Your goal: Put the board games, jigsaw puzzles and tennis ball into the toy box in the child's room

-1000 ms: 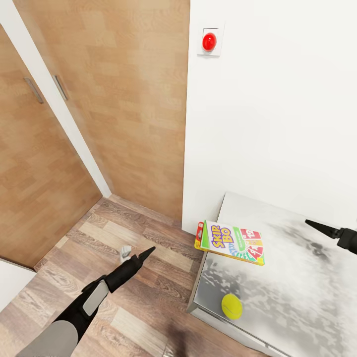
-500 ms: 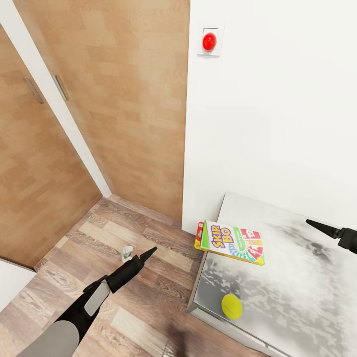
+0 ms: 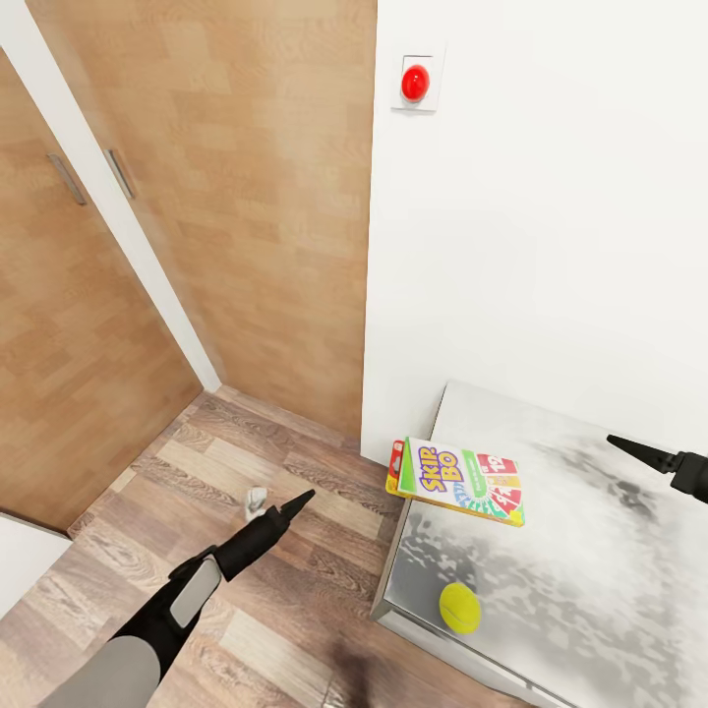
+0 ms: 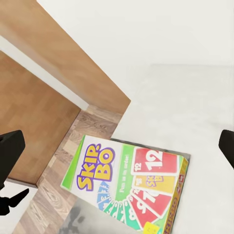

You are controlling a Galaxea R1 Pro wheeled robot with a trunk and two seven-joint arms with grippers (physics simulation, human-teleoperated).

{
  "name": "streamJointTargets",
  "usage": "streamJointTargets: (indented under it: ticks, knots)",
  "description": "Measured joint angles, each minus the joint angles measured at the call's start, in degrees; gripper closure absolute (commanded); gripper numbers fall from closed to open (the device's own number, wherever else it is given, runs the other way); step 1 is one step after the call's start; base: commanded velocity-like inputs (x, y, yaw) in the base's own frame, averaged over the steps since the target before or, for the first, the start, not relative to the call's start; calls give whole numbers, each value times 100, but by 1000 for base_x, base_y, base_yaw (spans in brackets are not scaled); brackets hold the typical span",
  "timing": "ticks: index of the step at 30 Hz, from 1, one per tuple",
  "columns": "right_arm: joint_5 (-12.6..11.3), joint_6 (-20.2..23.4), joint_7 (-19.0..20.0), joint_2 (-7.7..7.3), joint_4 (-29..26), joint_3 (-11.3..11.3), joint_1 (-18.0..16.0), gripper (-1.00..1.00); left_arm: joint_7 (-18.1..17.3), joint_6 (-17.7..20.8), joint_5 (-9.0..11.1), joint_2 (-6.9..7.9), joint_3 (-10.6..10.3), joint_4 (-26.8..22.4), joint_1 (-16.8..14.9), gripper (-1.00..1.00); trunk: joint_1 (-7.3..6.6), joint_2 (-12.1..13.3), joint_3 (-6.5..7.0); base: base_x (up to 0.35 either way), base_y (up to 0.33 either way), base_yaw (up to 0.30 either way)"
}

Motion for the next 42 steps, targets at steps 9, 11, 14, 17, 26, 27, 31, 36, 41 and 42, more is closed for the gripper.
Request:
streamJointTargets:
  ticks: [9, 11, 14, 17, 26, 27, 31, 36, 41, 42]
  knots:
    - [0, 2, 1, 0, 0, 1, -1, -100, 50, 14, -41, -78, -191, -20, 1, -100, 0, 0, 0, 23, 0, 0]
    - [0, 2, 1, 0, 0, 1, -1, -100, 55, 15, -43, -85, -210, -22, 3, -100, -1, 0, 0, 63, 0, 0]
    - [-3, 2, 1, 0, 0, 0, -1, -100, 60, 17, -45, -98, -238, -24, 1, -100, -1, 0, 0, 125, 0, 0]
    - [-2, 2, 1, 0, 0, 1, -1, -100, 60, 15, -47, -109, -261, -25, 2, -100, -2, -1, 0, 189, 0, 0]
    - [-13, 7, 1, 0, 0, 6, -1, -100, 72, 12, -68, -127, -291, -27, 0, -100, -2, -1, 0, 242, 0, 0]
    - [-13, 7, 1, 0, 0, 6, -1, -100, 72, 12, -68, -127, -291, -27, 0, -100, -2, -1, 0, 213, 0, 0]
    - [-15, 9, 5, 0, 0, 3, -1, -100, 81, 11, -76, -134, -296, -27, -1, -100, -1, 0, 0, 165, 0, 0]
    - [-16, 10, 6, -3, 0, 1, -1, -100, 89, 11, -80, -137, -299, -27, 2, -100, -1, 0, 0, 91, 0, 0]
    - [-17, 12, 8, -6, 0, 0, -1, -100, 97, 11, -86, -138, -300, -27, 0, -100, 0, 0, 0, 47, 0, 0]
    - [-17, 12, 8, -6, 0, 0, -1, -100, 97, 11, -86, -138, -300, -27, 0, -100, 0, 0, 0, 31, 0, 0]
